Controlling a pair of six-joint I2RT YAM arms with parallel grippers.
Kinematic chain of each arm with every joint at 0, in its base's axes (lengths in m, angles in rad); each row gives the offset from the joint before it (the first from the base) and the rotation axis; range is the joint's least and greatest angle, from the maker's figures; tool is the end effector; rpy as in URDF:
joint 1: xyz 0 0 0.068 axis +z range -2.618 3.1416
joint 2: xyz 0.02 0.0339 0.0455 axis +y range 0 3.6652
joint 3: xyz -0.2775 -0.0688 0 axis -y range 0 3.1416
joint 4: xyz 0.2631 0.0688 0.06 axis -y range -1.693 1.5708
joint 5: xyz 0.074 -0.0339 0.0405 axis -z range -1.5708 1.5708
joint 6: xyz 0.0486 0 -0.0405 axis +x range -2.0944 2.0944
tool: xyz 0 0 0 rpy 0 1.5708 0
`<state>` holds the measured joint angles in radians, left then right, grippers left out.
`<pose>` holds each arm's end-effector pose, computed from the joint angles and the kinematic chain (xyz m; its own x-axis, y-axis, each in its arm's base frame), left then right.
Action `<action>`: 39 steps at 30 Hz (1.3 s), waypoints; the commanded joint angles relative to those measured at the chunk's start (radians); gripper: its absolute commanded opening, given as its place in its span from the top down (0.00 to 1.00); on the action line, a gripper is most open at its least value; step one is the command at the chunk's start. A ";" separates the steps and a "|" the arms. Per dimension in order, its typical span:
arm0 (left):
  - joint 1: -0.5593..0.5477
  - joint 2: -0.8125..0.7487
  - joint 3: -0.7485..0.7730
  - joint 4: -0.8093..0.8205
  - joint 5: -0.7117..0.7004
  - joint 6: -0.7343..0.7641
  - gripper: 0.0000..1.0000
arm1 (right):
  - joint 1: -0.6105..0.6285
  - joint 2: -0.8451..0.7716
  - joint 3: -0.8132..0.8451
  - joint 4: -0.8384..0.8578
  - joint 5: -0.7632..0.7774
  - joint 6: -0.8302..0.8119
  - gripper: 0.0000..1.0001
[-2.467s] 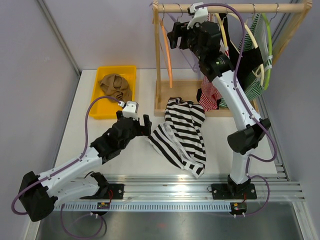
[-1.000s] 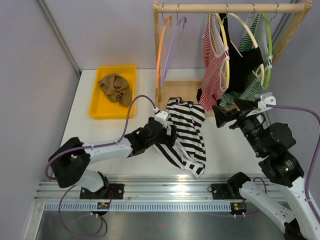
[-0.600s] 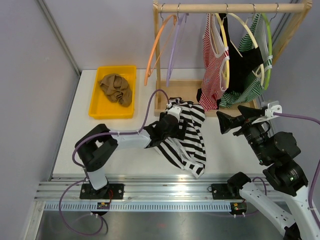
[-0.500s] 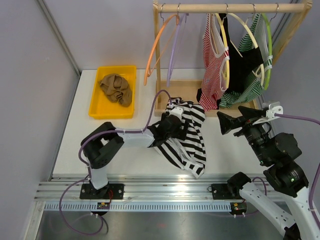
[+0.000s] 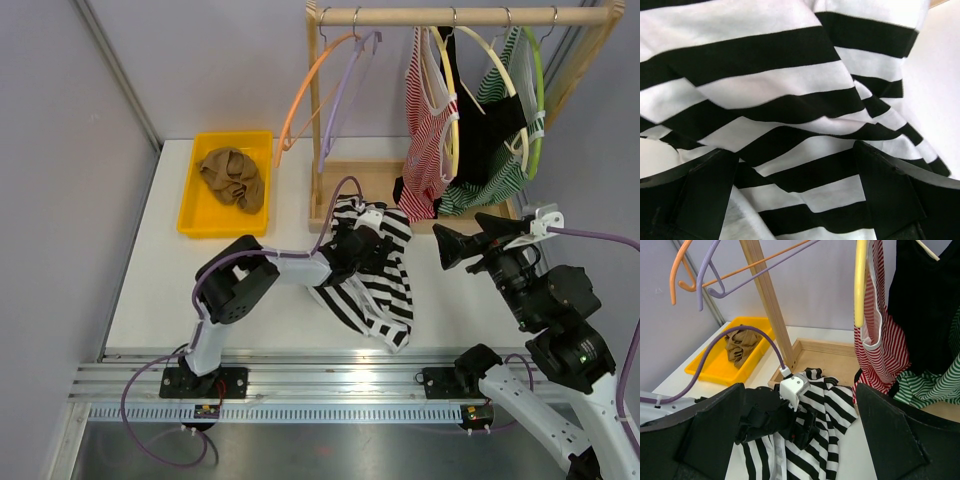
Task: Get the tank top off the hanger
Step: Place the tank top into the basket
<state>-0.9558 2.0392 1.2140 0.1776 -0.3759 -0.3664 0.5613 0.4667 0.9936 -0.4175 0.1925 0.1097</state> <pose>0.2817 -0.3678 0.1366 -0.5366 0.1821 -0.8239 0.4269 0.9008 -0.0790 0.0815 0.0402 0.4358 0.0523 0.1598 -0.9858 -0.3694 0.9202 0.1296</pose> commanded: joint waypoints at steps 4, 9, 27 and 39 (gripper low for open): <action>0.003 0.065 0.038 0.014 -0.040 -0.012 0.22 | 0.003 -0.016 0.004 0.014 0.002 0.007 0.00; 0.011 0.033 -0.011 0.025 -0.009 -0.008 0.83 | 0.003 -0.016 -0.003 0.017 0.002 0.010 0.01; -0.011 -0.589 -0.422 -0.055 -0.161 -0.022 1.00 | 0.005 -0.036 -0.010 0.019 0.036 0.012 0.01; 0.054 -1.084 -0.521 -0.288 -0.426 -0.031 1.00 | 0.005 -0.042 -0.015 0.019 0.048 0.016 0.01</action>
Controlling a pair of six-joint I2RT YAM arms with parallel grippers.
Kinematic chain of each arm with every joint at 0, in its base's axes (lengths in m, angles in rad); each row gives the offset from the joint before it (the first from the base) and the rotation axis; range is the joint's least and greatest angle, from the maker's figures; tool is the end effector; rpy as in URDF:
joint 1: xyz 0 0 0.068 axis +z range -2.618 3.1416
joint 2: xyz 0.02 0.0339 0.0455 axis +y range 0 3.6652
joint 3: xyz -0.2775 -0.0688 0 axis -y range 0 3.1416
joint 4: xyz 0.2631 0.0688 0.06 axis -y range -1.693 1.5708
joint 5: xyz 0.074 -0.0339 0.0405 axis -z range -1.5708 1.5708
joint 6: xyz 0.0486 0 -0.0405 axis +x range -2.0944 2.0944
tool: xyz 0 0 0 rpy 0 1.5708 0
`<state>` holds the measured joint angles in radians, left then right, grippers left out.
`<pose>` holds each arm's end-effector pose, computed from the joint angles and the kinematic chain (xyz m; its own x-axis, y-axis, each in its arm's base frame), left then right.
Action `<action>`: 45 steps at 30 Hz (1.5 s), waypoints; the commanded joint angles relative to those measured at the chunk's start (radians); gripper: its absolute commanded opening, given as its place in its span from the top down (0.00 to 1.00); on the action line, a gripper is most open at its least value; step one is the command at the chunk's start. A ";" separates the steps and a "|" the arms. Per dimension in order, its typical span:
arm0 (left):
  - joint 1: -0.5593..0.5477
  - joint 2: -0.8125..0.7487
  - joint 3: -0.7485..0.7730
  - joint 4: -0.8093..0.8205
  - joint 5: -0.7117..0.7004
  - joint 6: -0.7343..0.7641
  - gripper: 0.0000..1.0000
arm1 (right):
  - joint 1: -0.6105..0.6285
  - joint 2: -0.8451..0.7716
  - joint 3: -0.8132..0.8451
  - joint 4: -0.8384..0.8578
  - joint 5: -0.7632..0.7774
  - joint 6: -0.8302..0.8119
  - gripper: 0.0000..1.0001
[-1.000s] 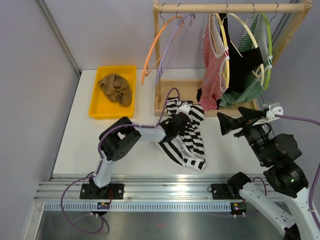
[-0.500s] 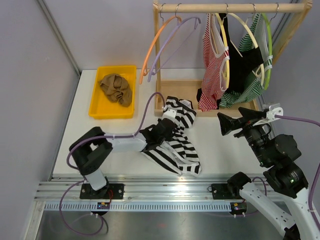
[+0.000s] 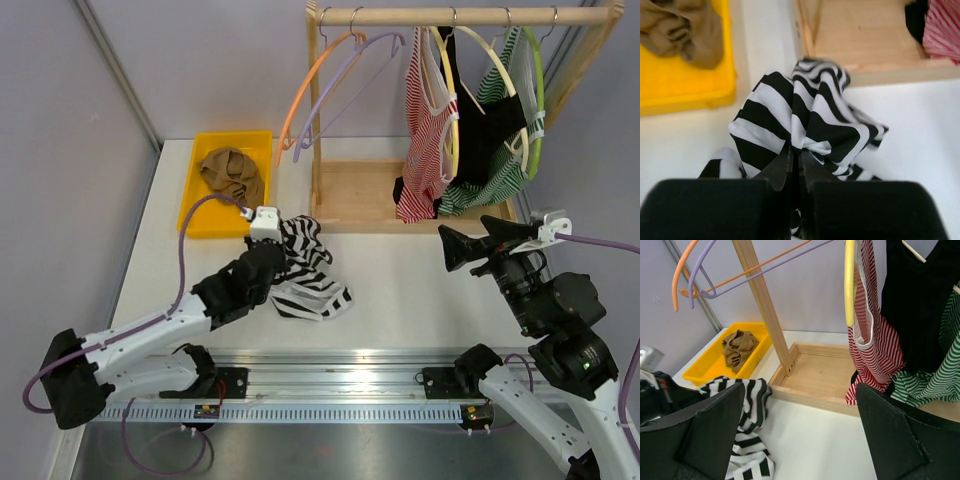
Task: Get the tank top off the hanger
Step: Place the tank top into the basket
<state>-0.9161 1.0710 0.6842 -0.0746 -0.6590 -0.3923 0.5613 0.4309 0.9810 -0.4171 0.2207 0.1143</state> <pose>0.1783 -0.1833 0.2633 -0.3626 -0.0240 -0.9316 0.1673 0.9817 -0.0904 0.0743 0.0342 0.4342 0.0732 0.1775 -0.9814 -0.3463 0.9273 0.1419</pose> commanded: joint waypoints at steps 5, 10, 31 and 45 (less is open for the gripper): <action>0.118 -0.217 0.024 -0.065 -0.159 0.070 1.00 | 0.005 -0.004 -0.004 0.018 0.022 0.015 0.01; 0.338 -0.152 0.113 -0.036 0.005 0.122 1.00 | 0.003 0.002 -0.004 0.017 0.025 0.013 0.01; 0.695 0.352 0.887 -0.035 0.288 0.293 1.00 | 0.005 0.045 -0.002 0.021 0.035 0.007 0.01; 0.818 0.514 0.891 0.068 0.325 0.309 1.00 | 0.003 0.080 -0.005 0.012 0.008 0.012 0.01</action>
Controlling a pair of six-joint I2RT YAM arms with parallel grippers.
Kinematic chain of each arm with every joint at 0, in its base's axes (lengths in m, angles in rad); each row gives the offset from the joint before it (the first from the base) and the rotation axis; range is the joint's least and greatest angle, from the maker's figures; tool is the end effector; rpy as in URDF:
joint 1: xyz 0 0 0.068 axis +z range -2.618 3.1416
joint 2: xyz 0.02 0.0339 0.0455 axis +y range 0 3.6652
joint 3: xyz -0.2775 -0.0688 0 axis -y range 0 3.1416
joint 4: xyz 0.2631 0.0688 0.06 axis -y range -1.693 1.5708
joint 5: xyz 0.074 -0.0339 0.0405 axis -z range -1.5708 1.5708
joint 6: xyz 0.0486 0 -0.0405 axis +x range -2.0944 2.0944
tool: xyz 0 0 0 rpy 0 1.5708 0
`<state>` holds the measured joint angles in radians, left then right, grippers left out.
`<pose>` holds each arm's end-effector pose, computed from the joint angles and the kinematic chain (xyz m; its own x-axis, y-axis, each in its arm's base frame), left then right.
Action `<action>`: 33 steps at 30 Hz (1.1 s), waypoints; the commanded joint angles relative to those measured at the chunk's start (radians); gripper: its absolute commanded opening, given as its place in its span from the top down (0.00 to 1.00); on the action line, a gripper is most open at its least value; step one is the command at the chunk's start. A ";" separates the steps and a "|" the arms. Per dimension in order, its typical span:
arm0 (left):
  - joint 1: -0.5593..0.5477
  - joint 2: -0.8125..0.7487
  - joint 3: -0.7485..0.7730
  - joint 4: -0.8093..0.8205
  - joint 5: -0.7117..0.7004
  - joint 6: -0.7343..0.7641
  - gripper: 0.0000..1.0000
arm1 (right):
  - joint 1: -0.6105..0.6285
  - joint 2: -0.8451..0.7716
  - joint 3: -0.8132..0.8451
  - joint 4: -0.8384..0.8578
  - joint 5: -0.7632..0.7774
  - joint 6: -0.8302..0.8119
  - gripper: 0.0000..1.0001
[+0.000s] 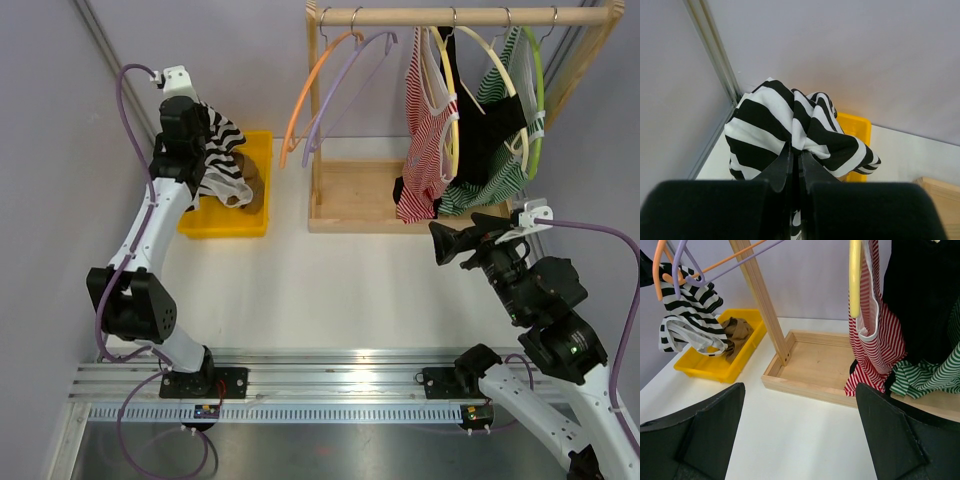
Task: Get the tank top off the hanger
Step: Place the tank top into the basket
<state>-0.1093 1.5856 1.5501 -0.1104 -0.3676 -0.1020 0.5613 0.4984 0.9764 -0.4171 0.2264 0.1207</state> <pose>0.4067 -0.0271 0.4242 -0.1181 -0.0826 -0.9896 -0.2650 0.9630 -0.0488 0.0933 0.0458 0.4278 0.0115 0.1459 -0.9892 -0.3328 0.9335 0.1337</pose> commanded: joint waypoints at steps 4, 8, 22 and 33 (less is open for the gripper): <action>0.011 0.042 -0.031 0.167 0.062 0.001 1.00 | 0.003 0.011 -0.002 0.017 0.001 0.005 0.00; 0.011 0.102 -0.106 0.216 0.056 -0.021 1.00 | 0.003 0.006 -0.001 0.014 -0.005 0.005 0.00; 0.011 0.379 0.057 -0.017 -0.037 -0.090 1.00 | 0.003 0.003 -0.002 0.015 -0.002 0.007 0.01; 0.013 0.430 0.064 -0.124 -0.067 -0.154 0.73 | 0.003 -0.001 -0.002 0.012 -0.001 0.008 0.01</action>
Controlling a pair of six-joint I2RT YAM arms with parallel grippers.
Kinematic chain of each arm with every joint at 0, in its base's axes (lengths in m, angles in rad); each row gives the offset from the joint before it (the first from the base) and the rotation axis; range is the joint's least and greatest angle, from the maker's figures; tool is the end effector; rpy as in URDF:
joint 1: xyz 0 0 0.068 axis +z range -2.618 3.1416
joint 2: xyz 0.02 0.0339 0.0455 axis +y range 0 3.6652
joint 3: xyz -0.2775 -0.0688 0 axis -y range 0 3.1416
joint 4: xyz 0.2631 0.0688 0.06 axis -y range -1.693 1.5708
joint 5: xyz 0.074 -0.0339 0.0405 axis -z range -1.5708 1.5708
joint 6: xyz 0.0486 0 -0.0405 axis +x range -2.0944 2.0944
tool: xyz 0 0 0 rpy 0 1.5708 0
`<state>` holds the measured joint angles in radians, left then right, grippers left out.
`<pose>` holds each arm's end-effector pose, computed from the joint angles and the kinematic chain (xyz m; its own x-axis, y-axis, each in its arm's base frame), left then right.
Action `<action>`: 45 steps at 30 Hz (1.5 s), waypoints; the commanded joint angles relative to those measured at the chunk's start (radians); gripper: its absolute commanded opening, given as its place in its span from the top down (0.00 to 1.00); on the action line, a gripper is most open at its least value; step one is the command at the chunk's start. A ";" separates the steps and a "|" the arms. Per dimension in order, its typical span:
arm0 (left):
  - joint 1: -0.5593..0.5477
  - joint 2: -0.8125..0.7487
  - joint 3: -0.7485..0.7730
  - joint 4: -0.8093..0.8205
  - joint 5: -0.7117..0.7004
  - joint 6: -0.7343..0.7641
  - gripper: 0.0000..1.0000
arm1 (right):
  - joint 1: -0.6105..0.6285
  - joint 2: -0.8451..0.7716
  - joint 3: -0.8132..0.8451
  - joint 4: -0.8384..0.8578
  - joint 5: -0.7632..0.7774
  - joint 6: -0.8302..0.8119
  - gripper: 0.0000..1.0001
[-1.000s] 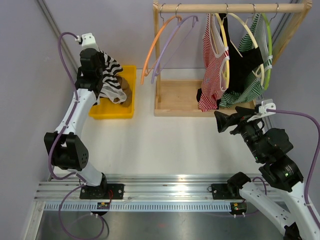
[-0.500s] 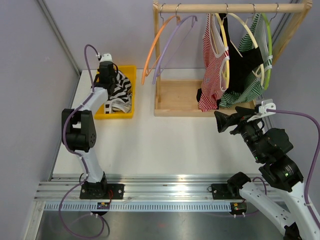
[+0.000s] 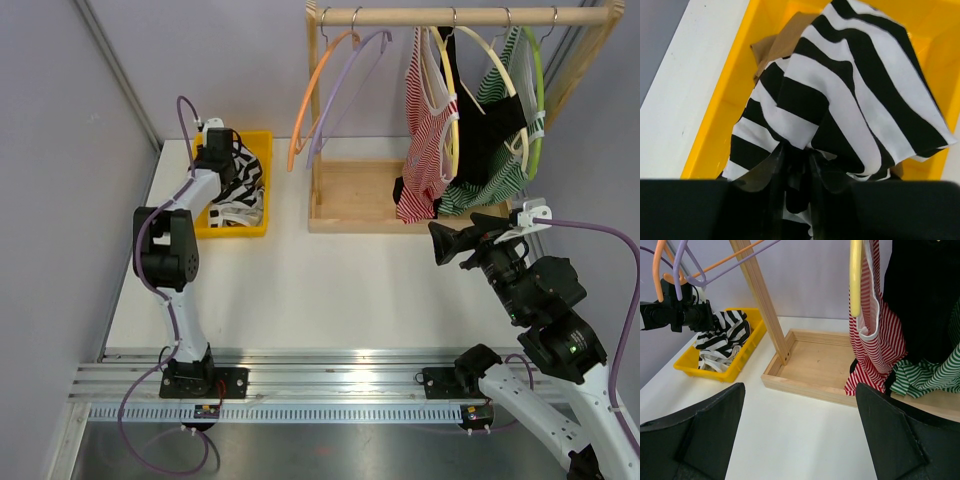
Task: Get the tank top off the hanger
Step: Place the tank top into the basket
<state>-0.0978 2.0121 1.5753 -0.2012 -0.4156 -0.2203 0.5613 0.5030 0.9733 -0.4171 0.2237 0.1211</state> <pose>0.4970 -0.0290 0.2369 -0.5274 -0.1491 -0.8364 -0.3573 0.9321 0.0591 0.0950 0.0470 0.4264 0.0046 0.1421 -0.9898 -0.3345 0.9331 0.1323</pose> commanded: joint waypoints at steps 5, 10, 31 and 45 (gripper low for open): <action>0.001 -0.065 -0.001 -0.006 -0.015 -0.063 0.05 | 0.005 0.002 0.002 0.008 0.003 0.008 0.00; -0.002 -0.223 -0.081 0.055 -0.023 -0.068 0.01 | 0.003 0.006 0.008 0.008 0.011 0.002 0.01; -0.399 -0.917 -0.445 0.098 -0.190 -0.025 0.01 | 0.003 0.065 0.054 -0.041 -0.024 0.008 0.01; -0.583 -1.233 -0.663 -0.037 -0.201 -0.079 0.01 | 0.003 0.268 0.260 -0.236 0.184 0.017 0.01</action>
<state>-0.6735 0.7998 0.9348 -0.2333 -0.5953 -0.2760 0.5613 0.7361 1.1633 -0.6266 0.3237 0.1390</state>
